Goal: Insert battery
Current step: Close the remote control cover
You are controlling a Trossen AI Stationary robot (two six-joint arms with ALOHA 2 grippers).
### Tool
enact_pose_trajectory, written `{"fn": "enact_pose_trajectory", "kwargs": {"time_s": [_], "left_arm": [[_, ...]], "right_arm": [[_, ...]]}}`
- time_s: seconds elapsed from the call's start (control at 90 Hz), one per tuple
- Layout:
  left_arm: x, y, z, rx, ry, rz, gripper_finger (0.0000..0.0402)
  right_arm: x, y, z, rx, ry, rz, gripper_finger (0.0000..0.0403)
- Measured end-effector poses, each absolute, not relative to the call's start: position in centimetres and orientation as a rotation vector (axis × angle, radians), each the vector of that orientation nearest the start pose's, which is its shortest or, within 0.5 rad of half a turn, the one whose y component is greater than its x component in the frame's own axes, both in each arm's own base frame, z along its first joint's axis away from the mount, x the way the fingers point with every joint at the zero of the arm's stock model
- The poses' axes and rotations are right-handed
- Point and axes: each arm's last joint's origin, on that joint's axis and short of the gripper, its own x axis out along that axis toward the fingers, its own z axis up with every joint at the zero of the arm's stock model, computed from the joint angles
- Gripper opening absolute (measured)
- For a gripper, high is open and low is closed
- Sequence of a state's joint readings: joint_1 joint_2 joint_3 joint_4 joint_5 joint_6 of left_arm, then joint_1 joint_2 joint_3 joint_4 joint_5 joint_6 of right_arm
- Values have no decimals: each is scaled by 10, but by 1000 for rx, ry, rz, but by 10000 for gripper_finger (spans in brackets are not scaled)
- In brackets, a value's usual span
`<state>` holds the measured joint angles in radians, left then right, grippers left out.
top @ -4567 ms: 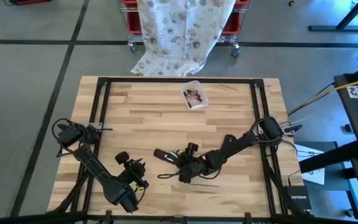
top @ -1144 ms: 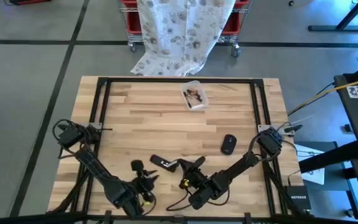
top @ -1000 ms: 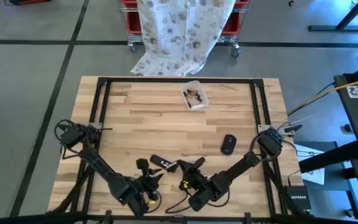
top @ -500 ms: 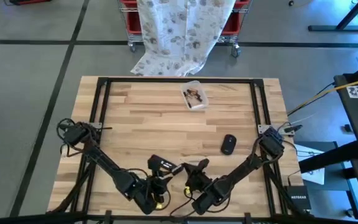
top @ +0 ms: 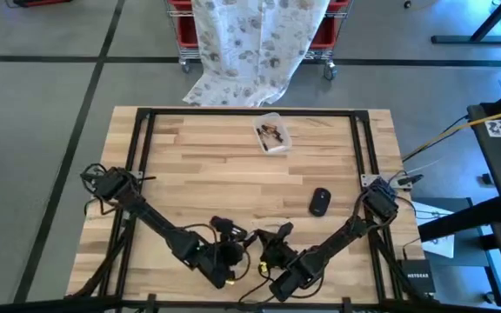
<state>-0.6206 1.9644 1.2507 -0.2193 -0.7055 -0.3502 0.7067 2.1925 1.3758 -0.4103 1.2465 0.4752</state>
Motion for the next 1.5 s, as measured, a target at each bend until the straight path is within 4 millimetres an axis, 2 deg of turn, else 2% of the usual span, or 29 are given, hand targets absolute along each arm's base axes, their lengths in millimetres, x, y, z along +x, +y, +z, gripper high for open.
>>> {"fn": "enact_pose_trajectory", "kwargs": {"time_s": [0.189,0.444,0.522,0.656,0.889,1.011,1.344,1.5], "left_arm": [[340,-210,158,183,751,149,190],[346,-201,158,-19,730,250,196],[348,-197,158,-23,731,262,196],[349,-194,158,104,726,266,196],[338,-209,164,382,617,379,196],[334,-214,165,424,577,430,196],[333,-215,165,422,579,417,195],[333,-216,164,392,601,376,157]], "right_arm": [[331,246,108,-545,535,-608,0],[330,246,108,-515,532,-611,0],[329,248,108,-515,527,-610,0],[326,251,108,-471,506,-614,0],[316,263,109,-419,442,-618,0],[314,266,109,-394,425,-617,0],[314,267,110,-404,413,-618,0],[314,267,111,-468,412,-624,0]]}}
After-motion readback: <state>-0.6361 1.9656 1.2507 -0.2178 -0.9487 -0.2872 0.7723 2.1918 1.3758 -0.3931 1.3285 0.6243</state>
